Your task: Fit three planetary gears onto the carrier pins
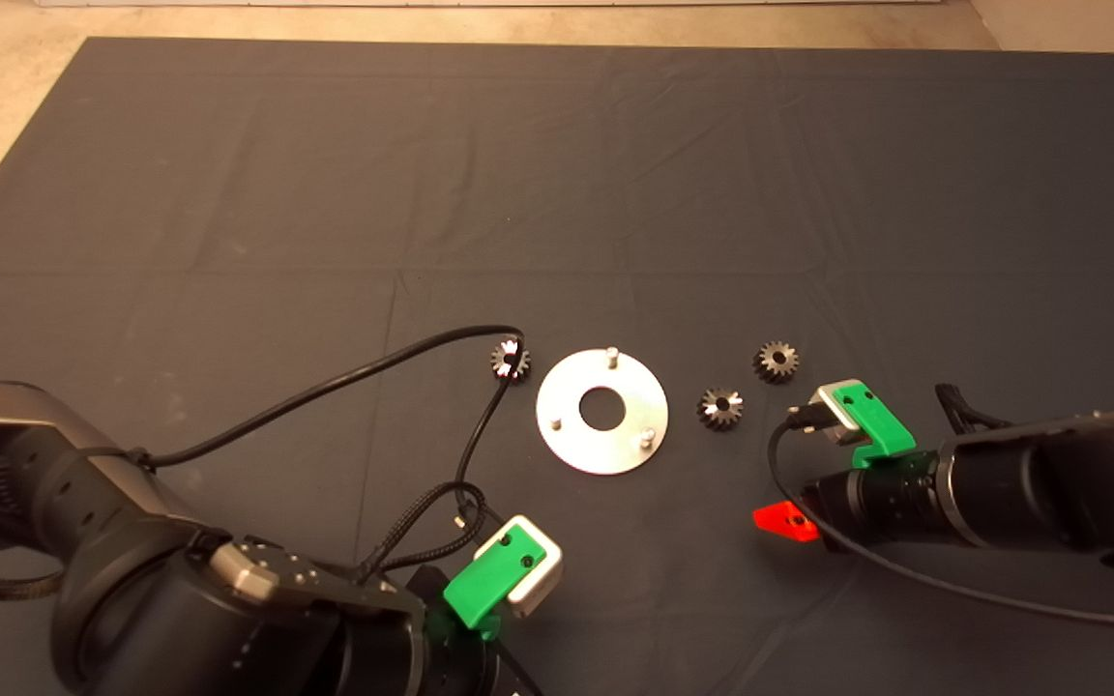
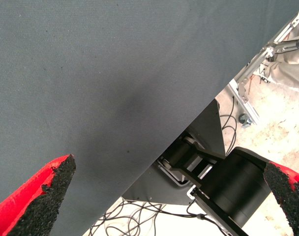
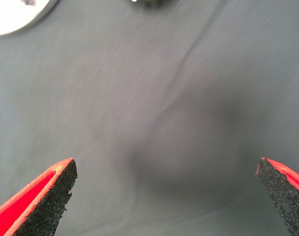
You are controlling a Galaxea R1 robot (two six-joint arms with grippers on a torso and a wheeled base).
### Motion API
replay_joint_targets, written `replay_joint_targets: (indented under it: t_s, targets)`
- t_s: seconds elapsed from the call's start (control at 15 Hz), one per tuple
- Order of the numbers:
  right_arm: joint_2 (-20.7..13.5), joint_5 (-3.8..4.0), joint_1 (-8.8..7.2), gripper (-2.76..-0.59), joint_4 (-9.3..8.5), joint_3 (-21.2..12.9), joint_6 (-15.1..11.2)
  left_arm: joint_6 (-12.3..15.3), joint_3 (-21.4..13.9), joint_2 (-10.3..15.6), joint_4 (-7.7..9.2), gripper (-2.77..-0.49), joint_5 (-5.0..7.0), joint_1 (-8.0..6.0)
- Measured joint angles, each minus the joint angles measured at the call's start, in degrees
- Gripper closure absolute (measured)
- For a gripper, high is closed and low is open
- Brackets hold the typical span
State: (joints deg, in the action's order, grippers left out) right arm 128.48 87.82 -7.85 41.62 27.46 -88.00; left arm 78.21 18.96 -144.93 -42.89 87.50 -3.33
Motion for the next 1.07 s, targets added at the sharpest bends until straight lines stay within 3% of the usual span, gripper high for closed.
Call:
replay_joint_targets:
  t_s: [0.27,1.07]
  targets:
    - [3.4,0.05,-2.03,-2.75,-1.22,5.7,2.6,0.9,0.0,0.5,-0.07,-2.77,-0.02,0.00]
    - [14.7,-0.11,-3.28,-2.75,-2.12,18.6,5.8,1.7,0.0,4.5,-0.33,-2.77,-0.02,0.00]
